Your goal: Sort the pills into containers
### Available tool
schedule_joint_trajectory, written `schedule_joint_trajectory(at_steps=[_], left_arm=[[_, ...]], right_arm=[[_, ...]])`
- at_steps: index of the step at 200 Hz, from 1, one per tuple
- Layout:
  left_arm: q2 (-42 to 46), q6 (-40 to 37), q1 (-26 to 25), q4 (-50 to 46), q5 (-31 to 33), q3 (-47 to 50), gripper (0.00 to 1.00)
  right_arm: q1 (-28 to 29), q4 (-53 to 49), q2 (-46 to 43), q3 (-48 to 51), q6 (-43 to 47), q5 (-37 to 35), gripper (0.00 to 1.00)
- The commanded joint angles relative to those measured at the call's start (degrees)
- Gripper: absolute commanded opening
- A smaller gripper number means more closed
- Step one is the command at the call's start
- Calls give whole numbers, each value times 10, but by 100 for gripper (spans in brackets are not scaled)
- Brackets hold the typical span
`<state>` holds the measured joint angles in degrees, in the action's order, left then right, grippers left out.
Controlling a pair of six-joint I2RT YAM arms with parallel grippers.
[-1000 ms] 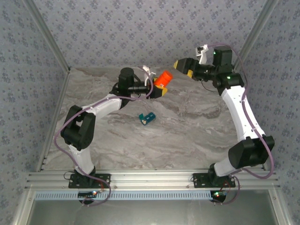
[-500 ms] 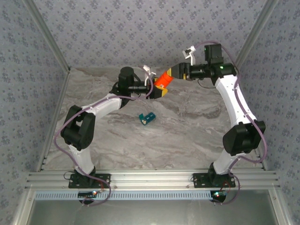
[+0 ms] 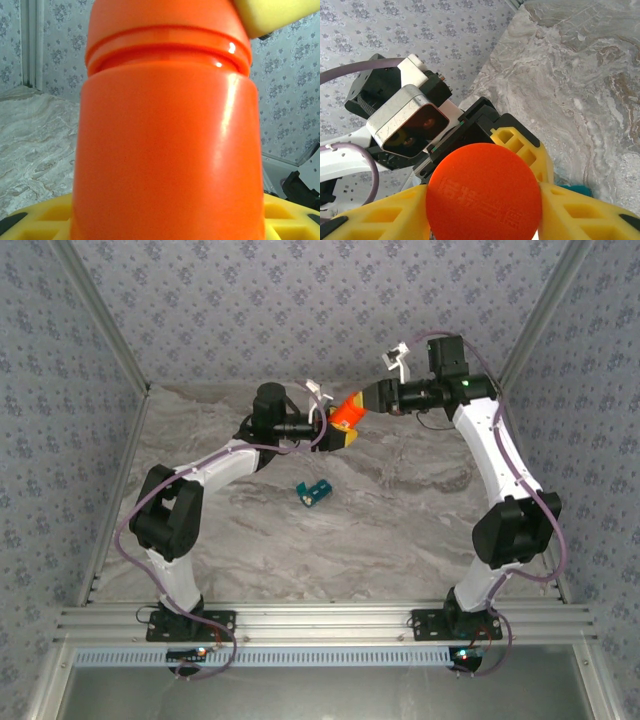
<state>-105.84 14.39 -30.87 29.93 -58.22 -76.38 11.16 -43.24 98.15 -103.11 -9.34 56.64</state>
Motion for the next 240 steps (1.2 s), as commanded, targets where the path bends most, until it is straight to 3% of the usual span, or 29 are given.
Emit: schedule_joint_trajectory(at_steps=[1,13,54,104,130,173,205,240], left_arm=[[16,-1,-2,11,-14,-23,0],[17,-2,-3,14,-3,-19,0],[26,-17,-5,31,51,-4,0],[30,-83,-16,-40,66,-16,0],[26,-92,-19,-51,66,-20,0],[22,-91,-19,-52,68,-20,0],[20,-87,-19,-50,69,-20,0],[22,-75,-17,-35,67,-16,0]], right_arm=[[2,9,-2,4,-17,6,48],[2,35,-8,25,-48,-3,44],[16,153,-45,119,-176,-58,43],[56,127,-45,130,-299,-180,43],[58,165,-45,155,-343,-174,42],[57,156,-47,143,-342,-165,44],[47,139,-52,122,-326,-162,55],[25,123,-71,101,-288,-154,78]])
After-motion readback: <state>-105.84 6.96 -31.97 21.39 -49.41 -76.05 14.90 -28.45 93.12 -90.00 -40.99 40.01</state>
